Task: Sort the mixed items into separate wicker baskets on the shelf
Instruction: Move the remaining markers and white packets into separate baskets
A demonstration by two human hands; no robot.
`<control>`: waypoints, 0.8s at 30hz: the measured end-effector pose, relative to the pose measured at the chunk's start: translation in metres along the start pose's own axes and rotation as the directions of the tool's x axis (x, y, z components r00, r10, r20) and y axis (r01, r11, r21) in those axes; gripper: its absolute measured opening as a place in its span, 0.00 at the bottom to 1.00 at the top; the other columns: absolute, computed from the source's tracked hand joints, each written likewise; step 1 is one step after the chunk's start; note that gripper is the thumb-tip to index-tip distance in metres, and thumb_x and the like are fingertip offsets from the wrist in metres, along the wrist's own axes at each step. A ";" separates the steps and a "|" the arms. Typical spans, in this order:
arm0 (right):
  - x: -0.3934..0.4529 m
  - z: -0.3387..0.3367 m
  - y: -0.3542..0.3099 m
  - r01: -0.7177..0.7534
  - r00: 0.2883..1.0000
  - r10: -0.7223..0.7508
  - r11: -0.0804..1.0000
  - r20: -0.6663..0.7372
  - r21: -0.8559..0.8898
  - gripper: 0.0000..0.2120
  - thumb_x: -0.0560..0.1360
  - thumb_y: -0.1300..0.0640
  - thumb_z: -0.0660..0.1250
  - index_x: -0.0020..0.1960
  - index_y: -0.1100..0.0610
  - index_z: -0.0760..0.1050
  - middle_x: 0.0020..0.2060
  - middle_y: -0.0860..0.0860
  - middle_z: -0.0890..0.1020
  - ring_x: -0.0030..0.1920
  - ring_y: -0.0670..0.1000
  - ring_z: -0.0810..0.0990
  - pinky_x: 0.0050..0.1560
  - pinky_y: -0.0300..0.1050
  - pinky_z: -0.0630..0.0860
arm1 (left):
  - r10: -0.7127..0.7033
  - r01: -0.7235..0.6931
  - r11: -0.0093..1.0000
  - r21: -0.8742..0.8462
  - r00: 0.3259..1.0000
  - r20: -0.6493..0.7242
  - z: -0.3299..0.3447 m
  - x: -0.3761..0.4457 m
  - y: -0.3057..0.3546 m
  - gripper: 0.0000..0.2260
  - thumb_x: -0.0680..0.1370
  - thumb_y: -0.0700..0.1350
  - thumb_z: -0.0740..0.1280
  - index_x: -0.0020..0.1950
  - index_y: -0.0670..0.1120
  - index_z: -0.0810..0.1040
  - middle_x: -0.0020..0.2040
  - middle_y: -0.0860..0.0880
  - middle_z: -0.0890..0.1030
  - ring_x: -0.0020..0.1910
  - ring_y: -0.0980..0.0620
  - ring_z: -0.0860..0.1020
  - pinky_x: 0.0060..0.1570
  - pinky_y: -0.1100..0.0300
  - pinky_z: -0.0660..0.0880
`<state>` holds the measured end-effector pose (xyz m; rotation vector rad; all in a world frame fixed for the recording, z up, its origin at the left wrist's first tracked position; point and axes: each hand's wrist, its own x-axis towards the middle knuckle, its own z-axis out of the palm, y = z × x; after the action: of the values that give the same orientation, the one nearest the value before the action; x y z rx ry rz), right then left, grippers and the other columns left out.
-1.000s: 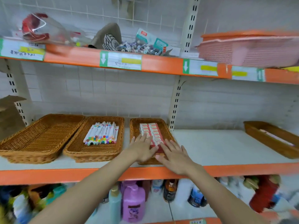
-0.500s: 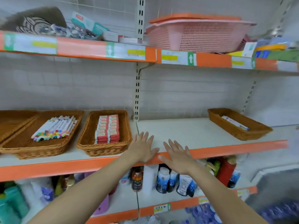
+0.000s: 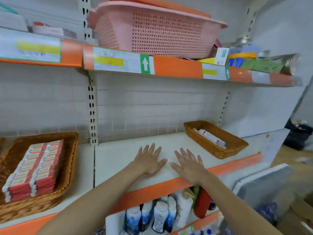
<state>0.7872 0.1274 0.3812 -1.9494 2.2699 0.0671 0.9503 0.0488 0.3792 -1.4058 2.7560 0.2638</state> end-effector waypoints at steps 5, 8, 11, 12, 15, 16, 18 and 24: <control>0.019 0.000 0.045 -0.061 0.998 0.061 0.998 -0.005 0.006 0.32 0.80 0.35 0.41 0.79 0.48 0.37 0.77 0.49 0.36 0.77 0.51 0.34 0.74 0.59 0.35 | 0.051 -0.054 0.998 0.045 0.997 0.059 0.000 0.047 0.031 0.30 0.81 0.63 0.42 0.79 0.51 0.40 0.79 0.47 0.38 0.78 0.46 0.40 0.75 0.47 0.38; 0.029 -0.003 0.078 -0.097 0.995 0.096 0.995 -0.034 0.000 0.33 0.79 0.34 0.41 0.79 0.48 0.37 0.77 0.49 0.35 0.77 0.52 0.33 0.73 0.59 0.35 | 0.088 -0.092 0.994 0.059 0.994 0.064 -0.001 0.074 0.057 0.30 0.81 0.63 0.42 0.79 0.52 0.40 0.79 0.47 0.38 0.78 0.46 0.40 0.75 0.48 0.38; 0.039 -0.008 0.112 -0.100 0.993 0.100 0.995 -0.070 0.007 0.33 0.79 0.34 0.40 0.79 0.48 0.37 0.77 0.49 0.35 0.77 0.52 0.33 0.74 0.59 0.35 | 0.110 -0.113 0.993 0.041 0.992 0.056 0.003 0.096 0.086 0.30 0.81 0.63 0.42 0.79 0.52 0.39 0.78 0.47 0.37 0.78 0.47 0.39 0.75 0.49 0.38; 0.042 -0.010 0.123 -0.090 0.993 0.091 0.996 -0.080 0.014 0.33 0.79 0.34 0.41 0.79 0.48 0.38 0.77 0.50 0.35 0.77 0.52 0.34 0.74 0.59 0.36 | 0.106 -0.108 0.994 0.033 0.993 0.051 0.005 0.103 0.095 0.30 0.81 0.63 0.42 0.79 0.52 0.39 0.78 0.47 0.37 0.78 0.47 0.39 0.75 0.50 0.38; 0.050 -0.018 0.158 -0.057 0.994 0.059 0.998 -0.091 0.018 0.33 0.80 0.35 0.41 0.79 0.48 0.39 0.78 0.50 0.37 0.77 0.52 0.35 0.74 0.59 0.37 | 0.077 -0.076 0.997 -0.006 0.997 0.029 0.006 0.121 0.124 0.29 0.81 0.62 0.42 0.79 0.51 0.39 0.78 0.47 0.37 0.77 0.47 0.38 0.75 0.50 0.38; 0.051 -0.021 0.171 -0.046 0.995 0.047 0.999 -0.091 0.013 0.33 0.80 0.35 0.41 0.79 0.49 0.40 0.78 0.50 0.38 0.77 0.52 0.36 0.74 0.58 0.36 | 0.060 -0.059 0.998 -0.021 0.998 0.024 0.006 0.126 0.133 0.29 0.81 0.62 0.42 0.79 0.51 0.40 0.78 0.47 0.37 0.77 0.47 0.39 0.75 0.50 0.38; 0.055 -0.025 0.196 -0.026 0.996 0.028 0.999 -0.090 0.023 0.32 0.80 0.35 0.41 0.79 0.49 0.40 0.78 0.50 0.38 0.77 0.52 0.36 0.74 0.58 0.36 | 0.025 -0.024 0.999 -0.040 1.000 0.013 0.003 0.138 0.154 0.30 0.82 0.62 0.42 0.79 0.50 0.40 0.78 0.47 0.37 0.77 0.47 0.39 0.75 0.50 0.38; 0.064 -0.035 0.259 0.026 0.998 -0.025 0.999 -0.054 0.026 0.31 0.81 0.37 0.41 0.79 0.49 0.41 0.78 0.50 0.38 0.77 0.52 0.36 0.75 0.57 0.36 | -0.037 0.035 0.997 -0.073 0.999 -0.034 -0.003 0.169 0.210 0.29 0.82 0.60 0.44 0.79 0.49 0.42 0.79 0.45 0.39 0.78 0.46 0.39 0.75 0.48 0.40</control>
<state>0.5199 0.1004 0.3902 -1.9896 2.2655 -0.0189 0.6819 0.0339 0.3914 -1.4896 2.7729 0.3442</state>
